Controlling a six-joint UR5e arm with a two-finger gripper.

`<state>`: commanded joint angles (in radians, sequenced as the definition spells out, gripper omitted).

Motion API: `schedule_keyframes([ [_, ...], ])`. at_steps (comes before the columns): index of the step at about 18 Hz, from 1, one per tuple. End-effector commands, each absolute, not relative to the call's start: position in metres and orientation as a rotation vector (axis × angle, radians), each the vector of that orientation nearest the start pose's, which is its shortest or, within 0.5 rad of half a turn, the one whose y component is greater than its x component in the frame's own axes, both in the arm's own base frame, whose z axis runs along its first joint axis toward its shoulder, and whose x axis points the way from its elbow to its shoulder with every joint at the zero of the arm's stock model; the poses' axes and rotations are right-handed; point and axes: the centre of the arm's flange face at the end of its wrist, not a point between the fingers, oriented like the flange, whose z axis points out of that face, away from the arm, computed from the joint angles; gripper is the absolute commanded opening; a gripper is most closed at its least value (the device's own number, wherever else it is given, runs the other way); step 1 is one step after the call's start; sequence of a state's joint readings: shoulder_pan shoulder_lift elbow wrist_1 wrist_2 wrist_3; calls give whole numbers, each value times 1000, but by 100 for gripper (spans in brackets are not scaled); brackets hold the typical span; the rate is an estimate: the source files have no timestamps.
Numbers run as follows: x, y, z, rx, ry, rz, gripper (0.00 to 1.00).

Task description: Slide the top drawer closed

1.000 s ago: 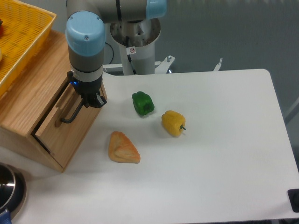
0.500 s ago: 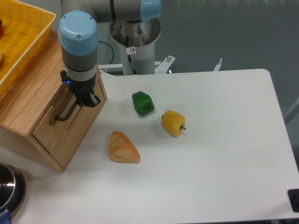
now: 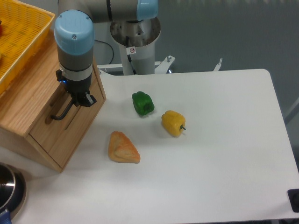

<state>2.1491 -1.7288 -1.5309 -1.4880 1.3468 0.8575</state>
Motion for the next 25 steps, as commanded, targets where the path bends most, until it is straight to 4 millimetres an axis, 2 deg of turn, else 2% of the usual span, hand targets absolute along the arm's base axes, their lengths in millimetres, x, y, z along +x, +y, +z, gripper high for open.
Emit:
schedule_keyframes([
  [2, -178, 546, 436, -2977, 401, -288, 17],
  [3, -181, 545, 436, -2978, 392, -284, 30],
  [5, -193, 541, 437, -2977, 372, -274, 48],
  [8, -220, 534, 438, -2975, 311, -256, 69],
  [10, -237, 532, 440, -2956, 303, -213, 96],
  [12, -262, 525, 444, -2948, 259, -117, 100],
  [14, -292, 509, 449, -2987, 199, 11, 100],
  [16, -320, 491, 454, -2999, 159, 67, 100],
  [18, -352, 468, 453, -3009, 253, 94, 100],
  [19, -368, 454, 451, -3018, 338, 105, 100],
  [20, -397, 424, 442, -3064, 423, 140, 100],
  [21, -420, 402, 441, -3108, 395, 176, 100],
  [23, -454, 372, 447, -3125, 304, 228, 100],
  [25, -487, 343, 435, -3142, 258, 205, 100],
])
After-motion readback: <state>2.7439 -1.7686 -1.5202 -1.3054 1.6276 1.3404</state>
